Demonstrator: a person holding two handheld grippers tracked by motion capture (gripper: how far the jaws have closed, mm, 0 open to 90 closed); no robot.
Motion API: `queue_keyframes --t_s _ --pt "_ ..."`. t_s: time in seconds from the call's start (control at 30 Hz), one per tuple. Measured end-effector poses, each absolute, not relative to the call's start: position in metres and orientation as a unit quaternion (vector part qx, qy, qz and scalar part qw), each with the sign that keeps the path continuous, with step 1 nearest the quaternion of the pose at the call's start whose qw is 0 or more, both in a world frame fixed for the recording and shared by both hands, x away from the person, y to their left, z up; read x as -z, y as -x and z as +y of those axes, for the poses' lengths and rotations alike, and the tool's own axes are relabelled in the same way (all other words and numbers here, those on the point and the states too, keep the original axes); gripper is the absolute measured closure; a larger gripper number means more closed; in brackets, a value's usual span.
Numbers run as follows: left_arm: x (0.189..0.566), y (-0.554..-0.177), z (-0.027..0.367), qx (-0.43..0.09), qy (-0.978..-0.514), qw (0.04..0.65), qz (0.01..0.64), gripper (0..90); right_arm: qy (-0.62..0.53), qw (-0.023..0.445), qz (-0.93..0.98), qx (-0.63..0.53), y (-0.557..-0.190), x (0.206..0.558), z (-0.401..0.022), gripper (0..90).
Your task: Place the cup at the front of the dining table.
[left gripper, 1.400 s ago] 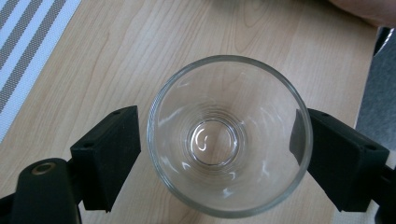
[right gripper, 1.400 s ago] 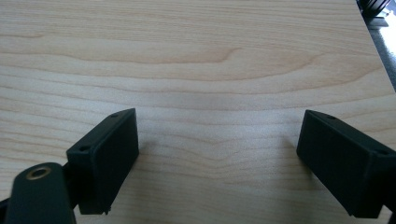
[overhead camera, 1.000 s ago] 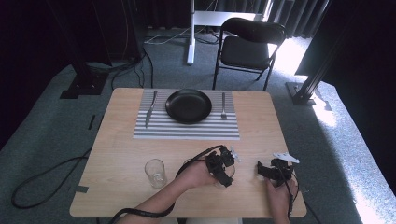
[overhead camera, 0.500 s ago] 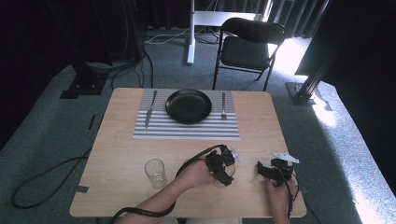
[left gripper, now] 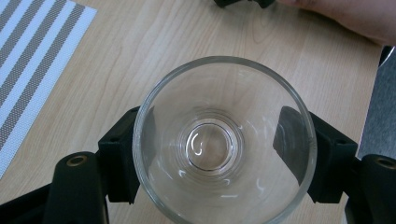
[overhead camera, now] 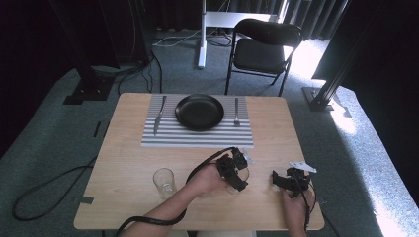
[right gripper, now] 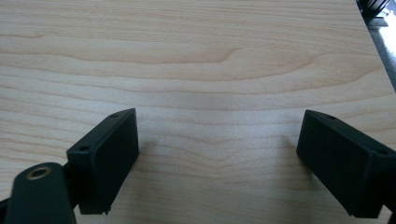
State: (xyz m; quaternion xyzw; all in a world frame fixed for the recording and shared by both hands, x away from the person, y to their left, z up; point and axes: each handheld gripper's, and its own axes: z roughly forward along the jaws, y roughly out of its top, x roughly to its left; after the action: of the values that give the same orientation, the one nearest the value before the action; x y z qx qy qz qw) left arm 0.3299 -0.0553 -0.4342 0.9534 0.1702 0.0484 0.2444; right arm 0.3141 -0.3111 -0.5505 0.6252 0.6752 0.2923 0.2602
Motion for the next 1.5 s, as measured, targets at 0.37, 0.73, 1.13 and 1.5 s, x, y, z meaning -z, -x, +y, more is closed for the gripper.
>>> queue_keyframes --t_s 0.37,0.73,1.13,1.5 --pt "0.432 -0.341 -0.051 -0.053 -0.952 0.241 0.181 28.5 -0.625 0.261 0.675 -0.292 -0.314 0.551 -0.311 12.2" --pt "0.424 -0.359 -0.039 -0.060 -0.944 0.251 0.206 28.6 -0.625 0.261 0.675 -0.293 -0.314 0.551 -0.311 12.2" --pt "0.424 -0.371 -0.017 -0.070 -0.939 0.245 0.231 28.5 -0.625 0.262 0.675 -0.293 -0.314 0.551 -0.311 12.3" --pt "0.425 -0.378 0.013 -0.084 -0.932 0.237 0.261 28.5 -0.625 0.261 0.675 -0.293 -0.314 0.551 -0.311 12.3"
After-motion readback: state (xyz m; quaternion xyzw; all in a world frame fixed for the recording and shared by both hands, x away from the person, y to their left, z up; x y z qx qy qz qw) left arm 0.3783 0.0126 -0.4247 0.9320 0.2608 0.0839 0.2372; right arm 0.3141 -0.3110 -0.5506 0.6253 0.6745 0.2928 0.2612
